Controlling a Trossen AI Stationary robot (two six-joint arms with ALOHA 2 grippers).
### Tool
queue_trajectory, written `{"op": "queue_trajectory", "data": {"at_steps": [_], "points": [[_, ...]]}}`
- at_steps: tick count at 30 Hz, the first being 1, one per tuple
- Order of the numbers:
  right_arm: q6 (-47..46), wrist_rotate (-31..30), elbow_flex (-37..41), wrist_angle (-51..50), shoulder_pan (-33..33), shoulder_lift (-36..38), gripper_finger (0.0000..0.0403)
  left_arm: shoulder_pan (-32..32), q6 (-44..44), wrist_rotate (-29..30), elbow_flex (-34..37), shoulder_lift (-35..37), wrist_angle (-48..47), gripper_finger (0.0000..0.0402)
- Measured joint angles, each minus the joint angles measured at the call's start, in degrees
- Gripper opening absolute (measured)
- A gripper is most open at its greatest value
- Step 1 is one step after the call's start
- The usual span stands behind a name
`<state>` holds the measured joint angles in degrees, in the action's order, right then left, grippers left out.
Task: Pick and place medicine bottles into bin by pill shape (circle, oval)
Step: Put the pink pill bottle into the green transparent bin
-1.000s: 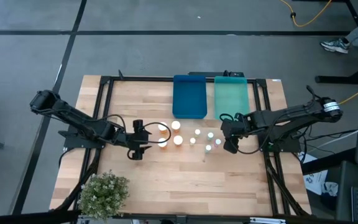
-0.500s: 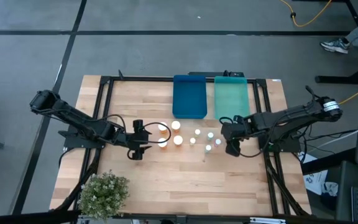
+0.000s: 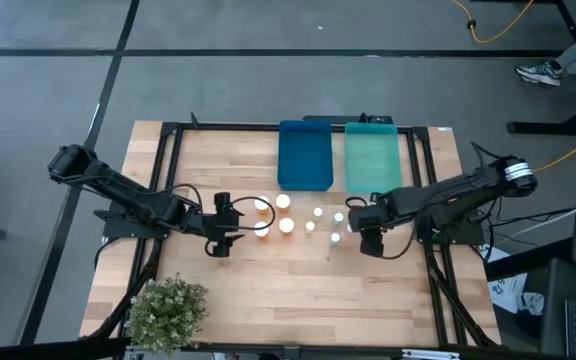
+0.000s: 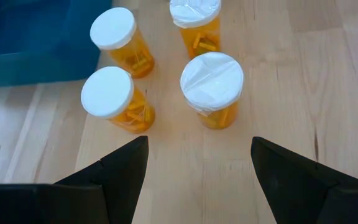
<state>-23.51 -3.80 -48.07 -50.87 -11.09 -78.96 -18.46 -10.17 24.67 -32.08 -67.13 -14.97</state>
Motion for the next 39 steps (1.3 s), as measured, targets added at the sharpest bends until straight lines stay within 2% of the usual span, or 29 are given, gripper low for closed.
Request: {"op": "queue_trajectory", "data": {"at_steps": [4,10,23,29,39], "points": [[5.3,0.0,0.0,4.9,0.0,-3.2,0.0177,0.0,0.0,0.0,0.0,0.0,0.5,0.0277],[8.2,-2.4,0.0,9.0,0.0,-4.6,0.0177,0.0,0.1,0.0,0.0,0.0,0.6,0.0277],[7.2,-2.8,0.0,12.3,0.1,-4.6,0.0177,0.0,0.2,0.0,0.0,0.0,0.7,0.0277],[5.5,-6.6,0.0,12.3,0.4,-4.6,0.0177,0.0,0.2,0.0,0.0,0.0,0.7,0.0277],[4.3,-6.5,0.0,12.4,0.6,-4.6,0.0177,0.0,0.2,0.0,0.0,0.0,0.7,0.0277]]}}
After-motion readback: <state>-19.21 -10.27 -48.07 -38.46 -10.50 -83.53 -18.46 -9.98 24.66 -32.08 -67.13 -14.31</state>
